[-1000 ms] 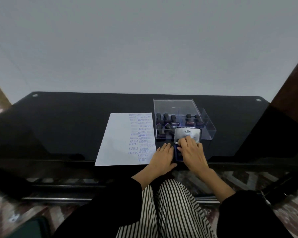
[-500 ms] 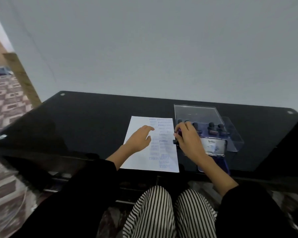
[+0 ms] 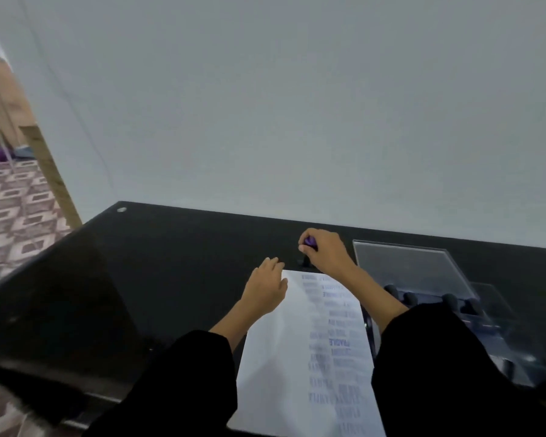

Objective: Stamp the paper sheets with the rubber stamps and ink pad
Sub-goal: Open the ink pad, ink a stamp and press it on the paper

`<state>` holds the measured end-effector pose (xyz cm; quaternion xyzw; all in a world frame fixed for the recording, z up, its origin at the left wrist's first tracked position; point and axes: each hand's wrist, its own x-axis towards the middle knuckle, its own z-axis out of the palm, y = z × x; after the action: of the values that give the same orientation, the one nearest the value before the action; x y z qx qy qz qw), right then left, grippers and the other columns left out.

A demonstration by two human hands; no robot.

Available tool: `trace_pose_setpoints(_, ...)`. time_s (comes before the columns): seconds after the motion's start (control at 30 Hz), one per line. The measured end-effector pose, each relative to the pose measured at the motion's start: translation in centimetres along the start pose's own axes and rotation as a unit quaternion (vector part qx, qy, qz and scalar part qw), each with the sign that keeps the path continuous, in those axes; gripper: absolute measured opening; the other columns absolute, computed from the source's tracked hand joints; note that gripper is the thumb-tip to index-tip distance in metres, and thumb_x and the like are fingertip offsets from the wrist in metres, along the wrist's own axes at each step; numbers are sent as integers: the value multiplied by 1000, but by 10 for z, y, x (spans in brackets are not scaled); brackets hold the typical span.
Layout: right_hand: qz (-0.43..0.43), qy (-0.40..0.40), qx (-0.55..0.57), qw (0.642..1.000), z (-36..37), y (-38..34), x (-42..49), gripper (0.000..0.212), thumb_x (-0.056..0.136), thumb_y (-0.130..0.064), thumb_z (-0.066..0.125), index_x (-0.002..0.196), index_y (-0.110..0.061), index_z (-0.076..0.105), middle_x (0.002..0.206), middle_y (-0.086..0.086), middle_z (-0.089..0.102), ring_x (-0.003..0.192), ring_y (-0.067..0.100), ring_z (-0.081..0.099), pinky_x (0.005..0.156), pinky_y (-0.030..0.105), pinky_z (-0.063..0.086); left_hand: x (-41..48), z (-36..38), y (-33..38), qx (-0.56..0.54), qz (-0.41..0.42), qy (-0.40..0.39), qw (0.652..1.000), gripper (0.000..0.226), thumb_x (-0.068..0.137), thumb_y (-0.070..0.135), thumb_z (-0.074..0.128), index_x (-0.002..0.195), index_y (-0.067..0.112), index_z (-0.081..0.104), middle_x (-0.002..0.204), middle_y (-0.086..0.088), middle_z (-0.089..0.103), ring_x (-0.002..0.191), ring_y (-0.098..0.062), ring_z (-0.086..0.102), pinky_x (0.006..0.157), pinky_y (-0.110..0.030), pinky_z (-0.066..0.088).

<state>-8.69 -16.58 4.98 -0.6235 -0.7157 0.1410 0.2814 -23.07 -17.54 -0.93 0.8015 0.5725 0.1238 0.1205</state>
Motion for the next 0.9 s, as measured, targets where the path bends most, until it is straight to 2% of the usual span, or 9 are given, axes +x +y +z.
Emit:
trace_pose_setpoints(0.2,22,-40,-16,999,26,8,36,18,90,-16,58,105,-6,62,112,11,62,100,21,57,85,21,42,26,25,-11,67,-36,-33,997,58,101,40,22,149,10,11,158,-6,5,146,-23,-1,118,-41,8)
trace_pose_setpoints(0.6,41,-57,-26,997,46,16,39,19,89,-16,60,105,-7,64,110,11,63,97,20,57,84,22,42,20,49,-23,69,-31,-54,996,63,99,47,18,150,12,5,158,-6,0,146,-22,-4,118,-39,3)
trace_pose_setpoints(0.9,55,-64,-33,996,55,22,40,18,89,-16,61,104,-6,64,109,12,64,97,22,60,82,22,44,18,57,-25,86,-29,-40,995,64,99,47,18,150,12,2,158,-5,-2,146,-22,-5,118,-38,1)
